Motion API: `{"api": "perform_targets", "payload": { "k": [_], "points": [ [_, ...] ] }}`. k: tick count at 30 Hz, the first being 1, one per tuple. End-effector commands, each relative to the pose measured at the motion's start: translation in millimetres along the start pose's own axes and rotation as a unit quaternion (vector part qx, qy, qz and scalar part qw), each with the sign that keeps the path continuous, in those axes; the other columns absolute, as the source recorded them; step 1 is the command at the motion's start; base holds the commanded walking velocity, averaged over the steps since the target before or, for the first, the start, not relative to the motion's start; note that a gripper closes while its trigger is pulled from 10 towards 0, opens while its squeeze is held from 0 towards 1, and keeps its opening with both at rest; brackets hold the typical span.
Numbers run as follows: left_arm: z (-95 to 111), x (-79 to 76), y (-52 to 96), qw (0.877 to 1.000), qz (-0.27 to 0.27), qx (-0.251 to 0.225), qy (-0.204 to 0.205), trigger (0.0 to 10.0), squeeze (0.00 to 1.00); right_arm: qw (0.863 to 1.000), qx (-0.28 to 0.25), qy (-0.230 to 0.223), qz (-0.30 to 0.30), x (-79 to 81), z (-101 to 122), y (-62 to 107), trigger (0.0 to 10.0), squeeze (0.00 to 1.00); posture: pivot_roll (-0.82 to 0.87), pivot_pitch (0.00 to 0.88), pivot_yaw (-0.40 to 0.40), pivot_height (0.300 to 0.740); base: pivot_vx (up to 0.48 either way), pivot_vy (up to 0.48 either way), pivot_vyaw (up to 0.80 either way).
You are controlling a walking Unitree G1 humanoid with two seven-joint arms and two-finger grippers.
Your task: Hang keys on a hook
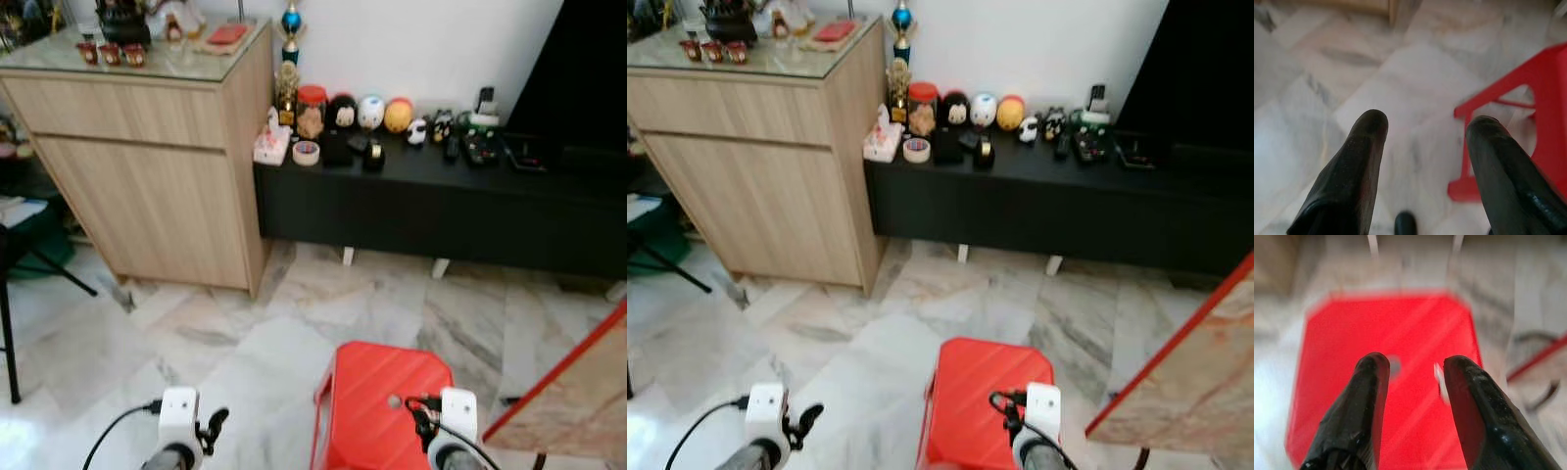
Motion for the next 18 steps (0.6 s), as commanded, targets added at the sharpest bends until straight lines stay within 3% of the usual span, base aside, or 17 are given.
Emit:
{"api": "perform_targets", "payload": {
  "k": [1, 3, 8, 11, 14, 18],
  "points": [
    [17.6, -3.6, -5.2, 0.999, -0.007, -0.042, 0.007, 10.0, 0.00, 0.998, -0.060, 0.005, -0.021, -5.9, 24.5, -4.9, 10.0, 0.00, 0.03, 0.000, -0.069, 0.740, 0.000, 0.000, 0.00],
    [29.0, -8.8, -7.1, 0.997, -0.020, -0.076, 0.010, 10.0, 0.00, 0.993, -0.115, 0.015, -0.037, -8.3, 44.7, -5.7, 10.0, 0.00, 0.03, 0.000, -0.074, 0.740, 0.000, 0.000, 0.00],
    [45.1, -16.5, -6.8, 0.991, -0.043, -0.129, 0.009, 10.0, 0.00, 0.982, -0.185, 0.010, -0.041, -8.5, 65.4, -1.9, 10.0, 0.00, 0.02, 0.000, -0.082, 0.740, 0.000, 0.000, 0.00],
    [54.4, -24.3, 2.8, 0.980, -0.071, -0.183, 0.006, 10.0, 0.00, 0.970, -0.238, 0.006, -0.047, -14.1, 77.1, 8.1, 10.0, 0.00, 0.03, 0.000, -0.105, 0.740, 0.000, 0.000, 0.00],
    [56.1, -22.3, 7.1, 0.978, -0.068, -0.198, 0.009, 10.0, 0.00, 0.966, -0.255, 0.008, -0.042, -13.9, 79.7, 13.1, 10.0, 0.00, 0.03, 0.000, -0.108, 0.740, 0.000, 0.000, 0.00],
    [70.0, -19.9, 11.8, 0.970, -0.064, -0.234, 0.009, 10.0, 0.00, 0.959, -0.279, 0.045, -0.014, -5.8, 85.1, 22.5, 10.0, 0.00, 0.03, 0.000, -0.112, 0.740, 0.000, 0.000, 0.00]
  ]
}}
Point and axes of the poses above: a point about 5 cm out from each wrist's last joint towards the gripper, its own y axis pointing back from the gripper into the wrist, its own z axis along the axis of the wrist's last joint, x = y × z, the point moved 1 cm from there along -y, pointing out of the wrist towards the gripper, and after that the axes turned 7 degrees about y, right-handed, at the moved point
